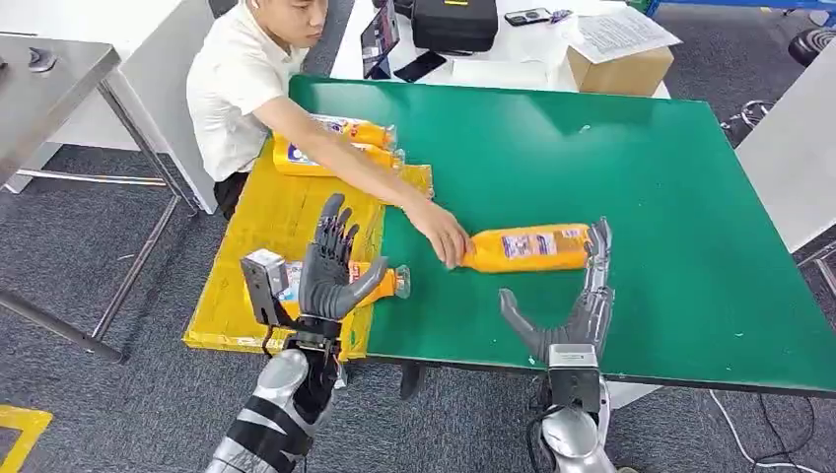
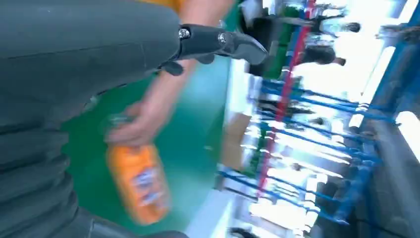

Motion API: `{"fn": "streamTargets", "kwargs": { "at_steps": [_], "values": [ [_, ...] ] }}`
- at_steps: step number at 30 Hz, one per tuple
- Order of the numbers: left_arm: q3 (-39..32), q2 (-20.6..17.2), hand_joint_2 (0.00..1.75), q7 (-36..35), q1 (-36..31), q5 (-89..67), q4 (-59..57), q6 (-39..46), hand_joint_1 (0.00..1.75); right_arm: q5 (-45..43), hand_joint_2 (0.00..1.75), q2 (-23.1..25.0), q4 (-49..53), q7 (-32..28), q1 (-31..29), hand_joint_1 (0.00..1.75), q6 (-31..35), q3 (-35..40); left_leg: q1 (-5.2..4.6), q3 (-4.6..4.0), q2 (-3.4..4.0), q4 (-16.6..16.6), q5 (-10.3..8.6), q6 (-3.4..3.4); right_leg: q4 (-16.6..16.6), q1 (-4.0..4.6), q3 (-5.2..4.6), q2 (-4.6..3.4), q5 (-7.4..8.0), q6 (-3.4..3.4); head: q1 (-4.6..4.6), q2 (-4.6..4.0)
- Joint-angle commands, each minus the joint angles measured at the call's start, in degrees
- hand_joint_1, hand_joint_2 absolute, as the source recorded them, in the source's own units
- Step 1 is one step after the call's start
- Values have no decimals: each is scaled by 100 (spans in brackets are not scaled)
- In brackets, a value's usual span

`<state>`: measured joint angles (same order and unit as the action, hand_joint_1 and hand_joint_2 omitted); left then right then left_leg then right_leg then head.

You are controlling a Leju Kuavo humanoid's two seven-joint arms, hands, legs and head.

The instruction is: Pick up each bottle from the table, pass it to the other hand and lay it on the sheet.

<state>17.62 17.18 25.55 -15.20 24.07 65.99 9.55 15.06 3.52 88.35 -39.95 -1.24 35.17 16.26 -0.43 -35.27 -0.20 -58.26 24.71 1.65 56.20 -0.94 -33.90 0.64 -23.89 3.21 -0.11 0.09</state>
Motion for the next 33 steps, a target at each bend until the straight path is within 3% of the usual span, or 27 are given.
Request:
{"fn": "streamTargets", "kwargs": {
  "at_steps": [1,20,22,23,24,26,32,33],
  "values": [
    [818,-333,175,13,365,31,705,295,0,1591,175,-611,-1451,487,-273,0,170,-160,7,24,4,10,3,-6,-17,6,26,-6,1,-6,0,0],
    [826,-342,175,20,334,42,685,308,0,1585,175,-559,-1412,471,-267,0,163,-171,4,31,9,6,8,-9,-8,4,30,-12,-3,-11,0,0],
    [1032,-356,175,-368,429,-77,597,556,0,2822,175,-852,-1736,1302,-338,0,469,-190,1,15,5,5,2,-5,-5,1,15,-7,1,-6,0,0],
    [1136,-336,175,-298,498,-89,534,610,0,2723,175,-967,-1835,1218,-344,0,469,-256,3,32,7,9,6,-8,-12,3,33,-10,-2,-10,0,0],
    [1271,-349,175,-526,506,-54,419,608,0,3381,175,-1130,-2095,1705,-378,0,483,-379,1,25,-2,10,2,-4,-13,0,29,0,-1,-6,0,0],
    [1544,-377,175,-431,514,58,133,616,0,3426,175,-1370,-2259,1556,-310,0,483,-483,1,37,-6,14,4,-6,-19,2,43,2,-2,-8,-2,0],
    [1701,-405,175,-632,484,284,3,501,0,3753,175,-1429,-2514,1741,-389,0,483,-588,-2,45,-23,19,3,-5,-27,-1,57,19,-6,-7,0,0],
    [2202,-579,175,-1153,437,1080,263,127,0,4294,175,-1802,-3865,2204,-1199,0,251,-350,1,41,-23,13,6,-7,-25,1,53,18,-6,-8,0,0]
  ]
}}
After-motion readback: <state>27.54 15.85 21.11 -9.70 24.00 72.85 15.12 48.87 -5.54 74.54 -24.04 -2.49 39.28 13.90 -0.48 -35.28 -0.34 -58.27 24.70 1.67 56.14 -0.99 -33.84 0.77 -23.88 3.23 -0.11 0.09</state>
